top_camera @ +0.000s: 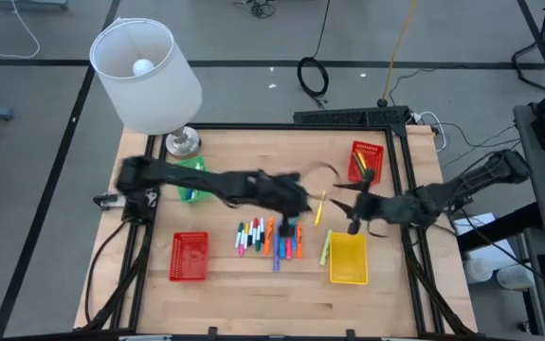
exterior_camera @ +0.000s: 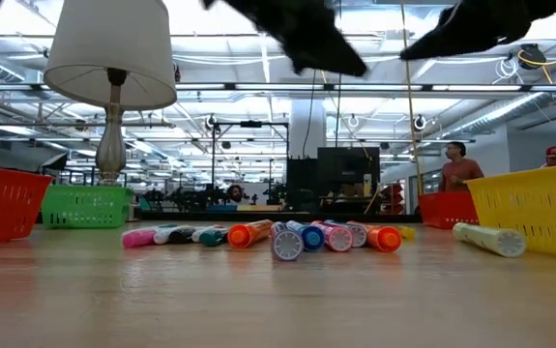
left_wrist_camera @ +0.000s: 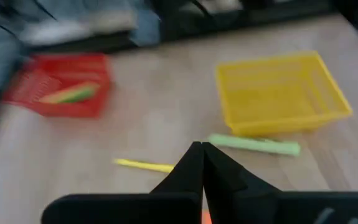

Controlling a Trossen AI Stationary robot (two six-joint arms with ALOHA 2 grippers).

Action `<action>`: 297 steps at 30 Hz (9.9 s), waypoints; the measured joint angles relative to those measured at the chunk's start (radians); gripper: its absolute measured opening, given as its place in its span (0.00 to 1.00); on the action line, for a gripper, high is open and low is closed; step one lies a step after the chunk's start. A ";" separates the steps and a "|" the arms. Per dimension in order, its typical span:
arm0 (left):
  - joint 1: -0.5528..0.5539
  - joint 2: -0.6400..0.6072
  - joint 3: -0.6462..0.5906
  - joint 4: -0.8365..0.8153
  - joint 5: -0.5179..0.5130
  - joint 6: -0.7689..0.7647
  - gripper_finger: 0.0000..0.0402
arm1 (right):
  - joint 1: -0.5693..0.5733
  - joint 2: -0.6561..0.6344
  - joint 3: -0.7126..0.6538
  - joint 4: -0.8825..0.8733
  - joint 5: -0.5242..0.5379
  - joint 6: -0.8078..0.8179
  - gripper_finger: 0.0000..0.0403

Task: Pick & Place Markers
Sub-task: Put the yellow pen into the top red basket, then put the green highlighter pen into the bottom red basket

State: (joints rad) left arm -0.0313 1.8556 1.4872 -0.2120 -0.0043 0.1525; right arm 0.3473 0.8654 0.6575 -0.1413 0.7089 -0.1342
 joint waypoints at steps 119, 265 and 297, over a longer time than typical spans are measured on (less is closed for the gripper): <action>0.089 -0.767 -0.781 0.650 0.002 -0.105 0.08 | -0.928 0.345 0.378 -0.658 -0.496 0.273 0.05; 0.089 -0.767 -0.781 0.628 0.003 -0.157 0.08 | -0.022 0.906 0.405 -0.469 -0.611 -0.177 0.47; 0.089 -0.767 -0.781 0.628 0.003 -0.157 0.08 | -0.079 0.559 0.382 -0.321 -0.445 0.084 0.10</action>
State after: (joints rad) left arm 0.0574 1.0882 0.7059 0.4156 -0.0017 -0.0048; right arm 0.2687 1.4242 1.0390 -0.4626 0.2636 -0.0504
